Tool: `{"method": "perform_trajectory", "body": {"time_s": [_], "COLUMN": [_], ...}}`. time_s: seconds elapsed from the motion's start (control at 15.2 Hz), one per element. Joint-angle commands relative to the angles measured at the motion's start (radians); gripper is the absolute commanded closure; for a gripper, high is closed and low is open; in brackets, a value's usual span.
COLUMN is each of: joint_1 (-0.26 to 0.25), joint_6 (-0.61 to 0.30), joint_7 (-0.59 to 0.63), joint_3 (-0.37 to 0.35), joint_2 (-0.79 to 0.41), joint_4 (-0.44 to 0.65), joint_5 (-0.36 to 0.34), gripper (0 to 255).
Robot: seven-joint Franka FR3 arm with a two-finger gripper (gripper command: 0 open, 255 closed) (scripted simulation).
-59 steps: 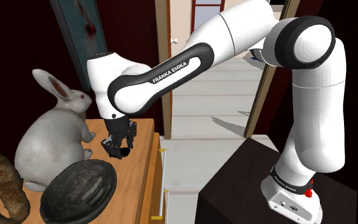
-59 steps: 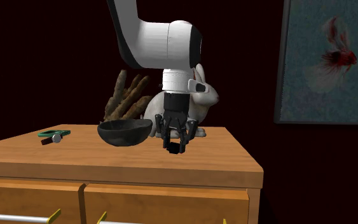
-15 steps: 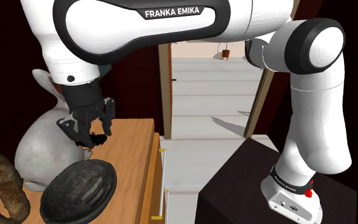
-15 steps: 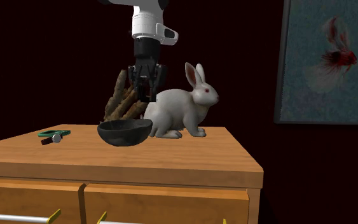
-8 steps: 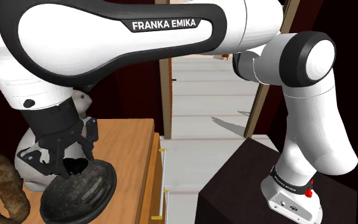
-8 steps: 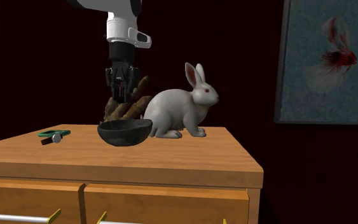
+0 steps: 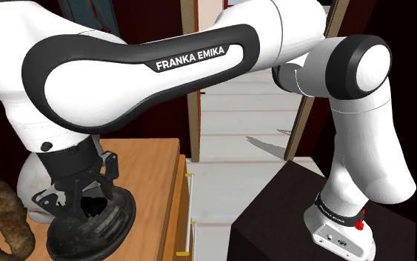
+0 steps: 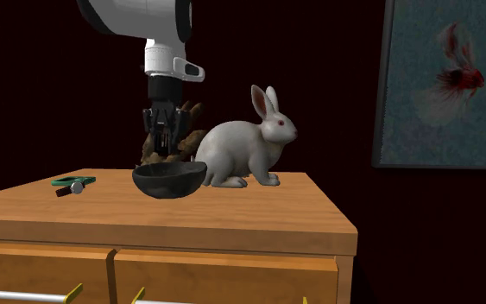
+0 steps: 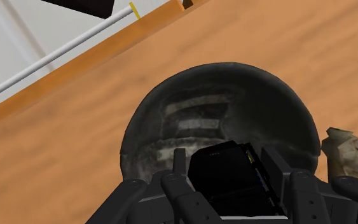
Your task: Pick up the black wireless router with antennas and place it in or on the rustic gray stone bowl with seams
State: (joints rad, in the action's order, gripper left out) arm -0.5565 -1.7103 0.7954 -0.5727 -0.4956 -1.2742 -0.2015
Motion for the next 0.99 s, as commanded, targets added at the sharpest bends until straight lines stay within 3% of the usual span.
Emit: {"method": "perform_trajectory", "body": {"time_s": [0.0, 0.66, 0.73, 0.92], "joint_1": [0.003, 0.009, 0.009, 0.009], "joint_6": [-0.028, -0.066, -0.066, -0.066], "joint_7": [0.001, 0.002, 0.002, 0.002], "joint_3": [0.001, 0.003, 0.003, 0.003], "joint_2": [-0.003, -0.002, -0.002, -0.002], "joint_4": [-0.025, -0.064, -0.064, -0.064], "joint_5": [-0.002, -0.002, -0.002, -0.002], "gripper": [255, 255, 0, 0]}}
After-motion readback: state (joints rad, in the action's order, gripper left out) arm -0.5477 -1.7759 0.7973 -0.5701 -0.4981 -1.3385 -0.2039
